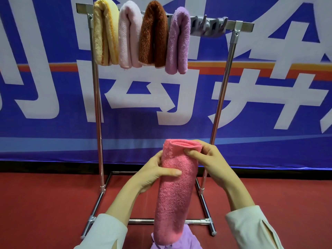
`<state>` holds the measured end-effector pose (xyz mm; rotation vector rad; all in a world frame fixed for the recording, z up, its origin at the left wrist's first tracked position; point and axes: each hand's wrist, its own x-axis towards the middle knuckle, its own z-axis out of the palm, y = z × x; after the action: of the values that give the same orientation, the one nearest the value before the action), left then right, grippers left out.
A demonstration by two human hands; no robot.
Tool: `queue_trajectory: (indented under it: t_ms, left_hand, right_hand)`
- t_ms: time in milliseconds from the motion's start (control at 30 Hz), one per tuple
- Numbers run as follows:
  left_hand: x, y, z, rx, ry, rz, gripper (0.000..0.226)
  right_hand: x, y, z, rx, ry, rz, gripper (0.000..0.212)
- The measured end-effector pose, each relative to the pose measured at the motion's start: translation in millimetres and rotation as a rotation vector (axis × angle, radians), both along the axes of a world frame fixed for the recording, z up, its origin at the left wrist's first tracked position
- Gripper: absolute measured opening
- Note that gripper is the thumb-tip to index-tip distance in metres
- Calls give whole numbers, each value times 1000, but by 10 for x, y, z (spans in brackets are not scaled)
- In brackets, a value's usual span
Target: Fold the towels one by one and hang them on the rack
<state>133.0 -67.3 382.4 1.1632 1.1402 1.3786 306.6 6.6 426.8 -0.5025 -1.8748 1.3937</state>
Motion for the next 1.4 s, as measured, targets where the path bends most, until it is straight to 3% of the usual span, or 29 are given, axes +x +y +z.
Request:
queue_trajectory:
  t_ms: [100,233,633,933,1100,1267,1400]
  left_hand:
    - [7,-24,-8,-77,37,-39,50]
    - [21,-30,-24,-128,66,-119,38]
    - [39,-63,-184,-270,43,-193,38]
    - [-7,-39,-68,-179,-81,-118,33]
    - [75,3,56,-100,-116,-18,36]
    - [82,91,-24,-49,-138,132,42]
    - [68,150,-66,-43,60,229,43]
  right_hand:
    - [-22,18,5,-42,49,-35,22]
    - [-48,32,-21,-99,58,-48,20]
    - [-59,134,27,-340,262,-175,20]
    - [-18,458,-277,-862,488,-272,39]
    - [-71,396,-358,-984,298,-172,39]
    - [-200,279,-416,-911,-95,-43,78]
    - [-318,202,-451,-944,-87,12,52]
